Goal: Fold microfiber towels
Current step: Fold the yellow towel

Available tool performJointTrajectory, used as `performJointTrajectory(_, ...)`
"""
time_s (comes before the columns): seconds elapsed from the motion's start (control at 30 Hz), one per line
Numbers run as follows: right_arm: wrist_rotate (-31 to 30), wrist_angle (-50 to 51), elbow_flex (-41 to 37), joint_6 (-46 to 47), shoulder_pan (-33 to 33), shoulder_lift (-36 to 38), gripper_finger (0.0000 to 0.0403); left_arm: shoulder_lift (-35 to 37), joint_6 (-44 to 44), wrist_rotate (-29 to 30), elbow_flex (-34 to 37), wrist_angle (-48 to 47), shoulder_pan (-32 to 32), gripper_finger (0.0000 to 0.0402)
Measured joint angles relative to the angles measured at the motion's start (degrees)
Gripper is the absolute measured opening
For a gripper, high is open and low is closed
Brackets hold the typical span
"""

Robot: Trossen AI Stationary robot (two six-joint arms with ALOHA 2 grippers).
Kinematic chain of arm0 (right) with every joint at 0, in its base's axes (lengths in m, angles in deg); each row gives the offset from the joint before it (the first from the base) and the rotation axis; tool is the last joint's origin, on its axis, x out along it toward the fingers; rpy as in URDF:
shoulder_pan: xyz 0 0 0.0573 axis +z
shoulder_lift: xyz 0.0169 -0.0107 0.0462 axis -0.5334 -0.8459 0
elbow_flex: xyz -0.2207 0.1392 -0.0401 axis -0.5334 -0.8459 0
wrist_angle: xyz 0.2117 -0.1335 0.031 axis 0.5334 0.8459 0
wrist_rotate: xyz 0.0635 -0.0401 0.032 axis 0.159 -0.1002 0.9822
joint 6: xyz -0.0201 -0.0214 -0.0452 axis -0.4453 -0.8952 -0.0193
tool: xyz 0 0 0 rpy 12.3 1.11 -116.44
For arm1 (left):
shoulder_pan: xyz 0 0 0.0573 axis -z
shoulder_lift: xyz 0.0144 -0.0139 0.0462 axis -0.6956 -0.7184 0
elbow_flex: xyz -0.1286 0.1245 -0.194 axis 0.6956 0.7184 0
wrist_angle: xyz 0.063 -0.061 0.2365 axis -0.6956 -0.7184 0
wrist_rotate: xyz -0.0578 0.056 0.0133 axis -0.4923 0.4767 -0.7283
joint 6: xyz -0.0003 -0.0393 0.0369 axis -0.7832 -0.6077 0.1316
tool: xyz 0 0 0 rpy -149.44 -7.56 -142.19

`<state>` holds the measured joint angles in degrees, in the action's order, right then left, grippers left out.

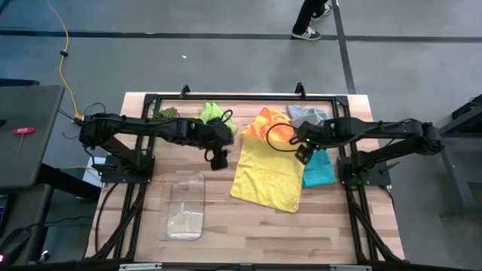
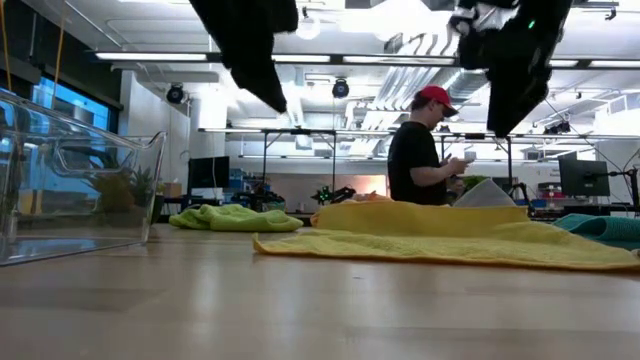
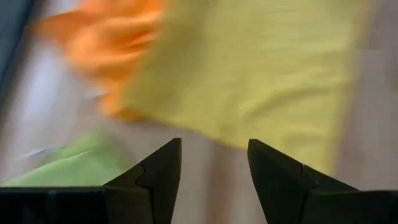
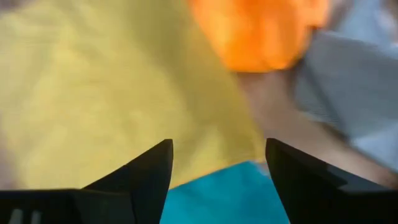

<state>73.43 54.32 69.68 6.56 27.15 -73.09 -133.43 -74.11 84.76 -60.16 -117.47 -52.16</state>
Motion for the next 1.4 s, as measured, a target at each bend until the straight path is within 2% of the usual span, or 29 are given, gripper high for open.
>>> performJointTrajectory(0.1,1.42,-1.88,0.0,2.52,4.99,3.54,0.0251,0.0,1.98,-3.34,2.47,5.13,4.58,0.0173)
performJointTrajectory(0.27,-3.33,-2.74,0.0,11.64,15.7,7.71,0.0252,-2.3,5.95,-3.67,6.17,16.37,12.52,0.015)
performJointTrajectory(0.37,-6.63,-3.05,0.0,17.16,21.31,8.24,0.0252,-6.08,6.97,-2.85,6.15,18.32,14.98,0.0106)
performJointTrajectory(0.47,-9.58,-3.08,0.02,21.1,25.68,7.18,0.0252,-11.53,8.05,-1.03,6.14,18.95,16.09,0.0031)
performJointTrajectory(0.53,-11.66,-3.1,0.02,22.64,27.6,5.94,0.0252,-15.63,7.61,-0.62,5.18,18.87,16.18,0.0011)
performJointTrajectory(0.73,-13.39,-4.58,0.02,23.05,28.3,3.49,0.0252,-22.11,6.76,0.84,1.16,16.09,14.24,0.0002)
performJointTrajectory(0.97,-13.89,-6.99,0.02,23.48,28.24,3.59,0.0252,-24.65,6.26,-6.79,0.3,9.85,12.18,0.0)
performJointTrajectory(1.17,-13.78,-8.04,0.02,25.89,28.22,3.68,0.0252,-25.6,5.43,-8.96,0.11,7.0,13.54,0.0)
performJointTrajectory(1.4,-11.4,-9.38,0.02,25.59,28.22,2.91,0.0252,-25.29,-3.46,-13.24,0.33,1.15,15.86,0.0)
